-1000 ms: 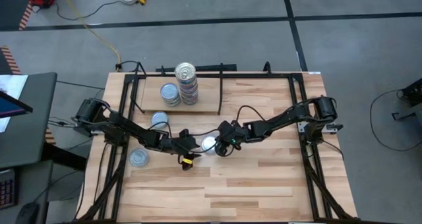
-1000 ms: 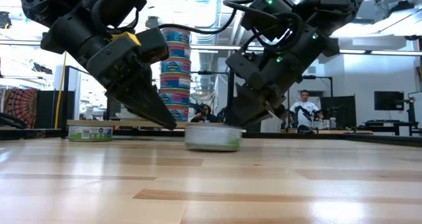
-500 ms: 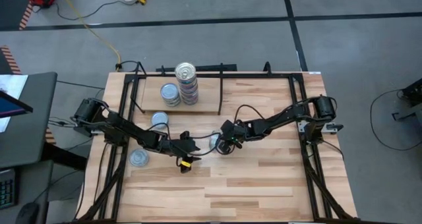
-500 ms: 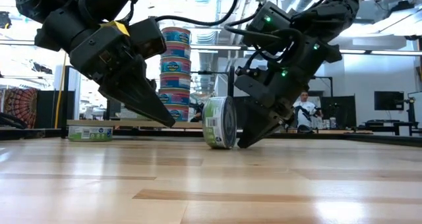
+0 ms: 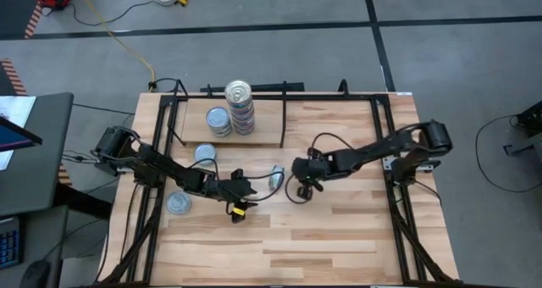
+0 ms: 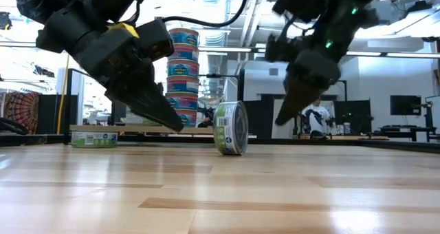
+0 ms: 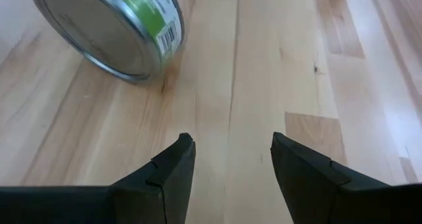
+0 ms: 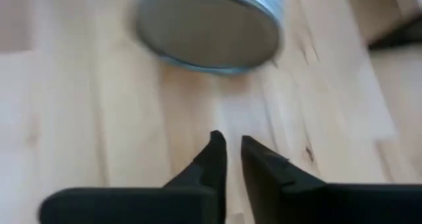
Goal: Stack canned seafood by type on shelf
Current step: Stack the green tuna can on top of the green tuna cans on the shelf
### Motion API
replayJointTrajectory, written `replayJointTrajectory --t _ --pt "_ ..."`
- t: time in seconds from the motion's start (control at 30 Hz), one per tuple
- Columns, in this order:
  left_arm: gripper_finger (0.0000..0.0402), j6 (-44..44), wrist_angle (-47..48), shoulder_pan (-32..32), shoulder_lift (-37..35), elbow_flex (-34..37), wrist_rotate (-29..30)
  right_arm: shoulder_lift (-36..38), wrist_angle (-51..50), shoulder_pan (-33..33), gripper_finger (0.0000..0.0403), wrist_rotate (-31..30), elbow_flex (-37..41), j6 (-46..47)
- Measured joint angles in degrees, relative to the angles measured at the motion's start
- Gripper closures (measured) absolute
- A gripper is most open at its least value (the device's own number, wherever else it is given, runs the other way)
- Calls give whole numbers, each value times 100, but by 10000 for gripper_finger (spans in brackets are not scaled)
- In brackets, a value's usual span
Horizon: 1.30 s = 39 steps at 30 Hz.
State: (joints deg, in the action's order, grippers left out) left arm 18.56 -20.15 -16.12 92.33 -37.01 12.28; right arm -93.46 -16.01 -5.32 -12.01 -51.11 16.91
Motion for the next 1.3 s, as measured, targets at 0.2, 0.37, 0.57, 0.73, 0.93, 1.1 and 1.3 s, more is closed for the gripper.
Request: replayJointTrajectory --t 0.2,0.37,0.57,0.73,0.93,1.1,1.3 --pt "205 279 -465 26 -1 0 864 383 -58 -329 258 -56 -9 -928" --pt "174 328 -838 13 0 -154 1076 186 -59 -274 155 -603 -9 -853" --pt "132 852 152 -81 72 -817 1891 -188 259 -76 79 -638 -11 -808" --pt "124 1225 788 -247 70 -1230 2611 -266 409 -16 69 -661 -13 -686" --pt "124 1762 830 -291 343 -1441 2906 -266 608 -29 77 -819 -13 -625" --pt "124 1792 1027 -339 1099 -2009 3085 -266 716 -112 78 -815 -13 -620" --pt "124 2325 2032 -333 1536 -2623 3416 -266 824 -309 78 -811 -13 -618"
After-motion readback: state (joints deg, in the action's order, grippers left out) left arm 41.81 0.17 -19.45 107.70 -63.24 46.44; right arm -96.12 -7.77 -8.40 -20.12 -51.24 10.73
